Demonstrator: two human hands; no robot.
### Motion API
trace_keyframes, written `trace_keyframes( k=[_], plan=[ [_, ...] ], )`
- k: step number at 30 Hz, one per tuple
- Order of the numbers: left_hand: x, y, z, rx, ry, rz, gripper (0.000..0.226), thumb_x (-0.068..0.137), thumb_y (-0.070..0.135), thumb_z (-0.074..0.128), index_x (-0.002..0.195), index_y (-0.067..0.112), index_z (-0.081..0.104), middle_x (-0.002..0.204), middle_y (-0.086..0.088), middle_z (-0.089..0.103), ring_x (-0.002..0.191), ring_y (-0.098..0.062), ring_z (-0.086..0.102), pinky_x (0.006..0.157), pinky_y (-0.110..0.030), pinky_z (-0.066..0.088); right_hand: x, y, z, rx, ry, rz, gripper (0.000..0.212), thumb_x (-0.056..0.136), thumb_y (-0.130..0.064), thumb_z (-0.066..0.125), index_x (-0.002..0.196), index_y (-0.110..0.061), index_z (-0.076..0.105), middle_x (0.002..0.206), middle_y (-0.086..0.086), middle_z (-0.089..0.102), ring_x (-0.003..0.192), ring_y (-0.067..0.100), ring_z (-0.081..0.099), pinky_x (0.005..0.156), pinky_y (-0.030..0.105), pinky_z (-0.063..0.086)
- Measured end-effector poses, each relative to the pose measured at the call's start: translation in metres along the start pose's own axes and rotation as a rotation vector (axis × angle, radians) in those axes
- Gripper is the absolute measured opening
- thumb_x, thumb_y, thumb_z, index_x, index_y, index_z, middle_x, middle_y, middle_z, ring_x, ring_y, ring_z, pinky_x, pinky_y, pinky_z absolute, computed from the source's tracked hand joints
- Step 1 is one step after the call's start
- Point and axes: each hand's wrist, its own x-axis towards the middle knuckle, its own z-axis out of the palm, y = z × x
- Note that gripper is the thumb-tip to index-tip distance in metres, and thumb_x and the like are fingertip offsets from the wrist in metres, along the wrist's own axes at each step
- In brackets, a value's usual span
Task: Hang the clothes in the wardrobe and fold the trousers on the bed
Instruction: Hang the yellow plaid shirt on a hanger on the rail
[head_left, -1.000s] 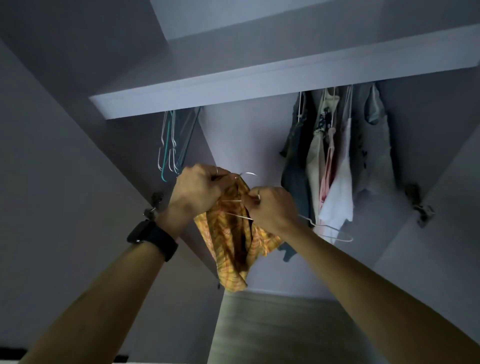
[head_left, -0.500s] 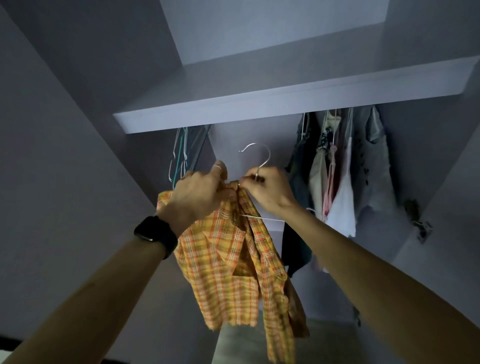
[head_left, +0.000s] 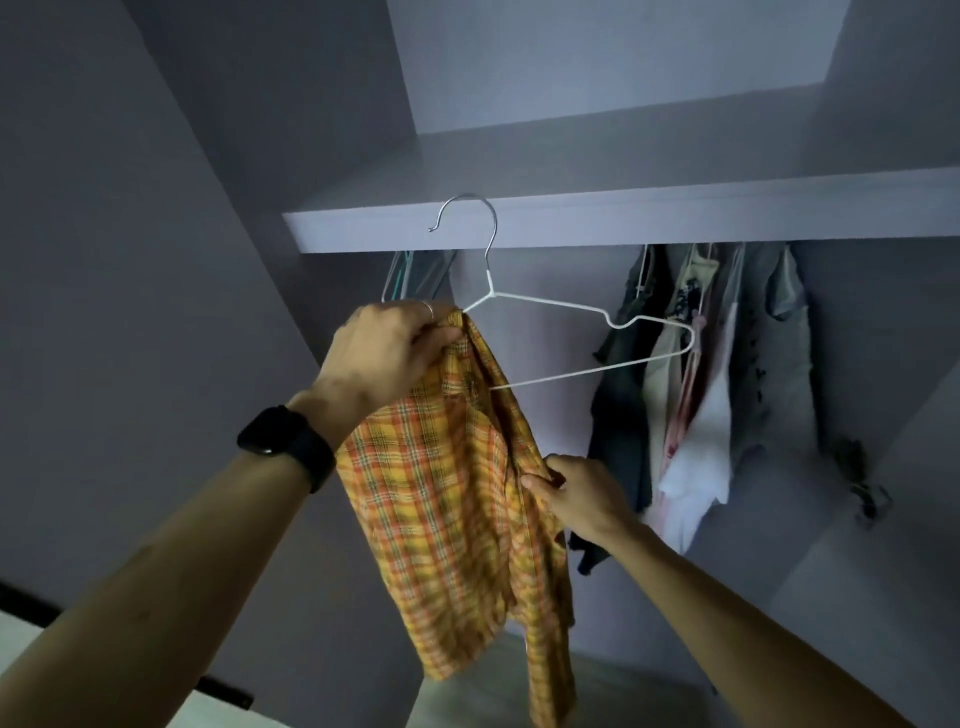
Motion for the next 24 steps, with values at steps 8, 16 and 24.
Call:
trace_keyframes(
  k=[8,16,24],
  plan=[
    [-0.058,-0.055,-0.051,0.225,0.001,0.045,0.038,0.098,0.044,0.055,0.123,0.021,0.072,0.108,-0.003,0.075,0.091,-0.035,0.07,0.075,-0.04,0.051,0.057,0.003,-0.059,0.109,0.155,-0.062,0.014,0.09,-0.035,0.074,0.096,-0.022,0.076,0.089,-0.009,0.076,0.084,0.005,0.069,0.073,0.03,0.052],
    [-0.086,-0.057,-0.032,0.387,0.044,-0.119,0.043,0.098,0.047,0.042,0.119,0.026,0.074,0.099,-0.006,0.077,0.083,-0.035,0.072,0.09,-0.044,0.049,0.108,-0.062,-0.126,-0.122,0.185,-0.249,0.016,0.098,-0.044,0.058,0.105,-0.031,0.065,0.092,-0.01,0.073,0.089,0.014,0.067,0.077,0.032,0.051],
    [-0.07,-0.008,0.019,0.721,-0.131,0.042,0.055,0.082,0.016,0.034,0.124,0.021,0.07,0.085,0.004,0.075,0.059,-0.017,0.07,0.083,-0.027,0.047,0.121,-0.136,-0.131,-0.006,0.287,-0.34,0.005,0.098,-0.039,0.051,0.097,-0.034,0.054,0.078,-0.007,0.067,0.073,0.005,0.061,0.067,0.03,0.047]
  ],
)
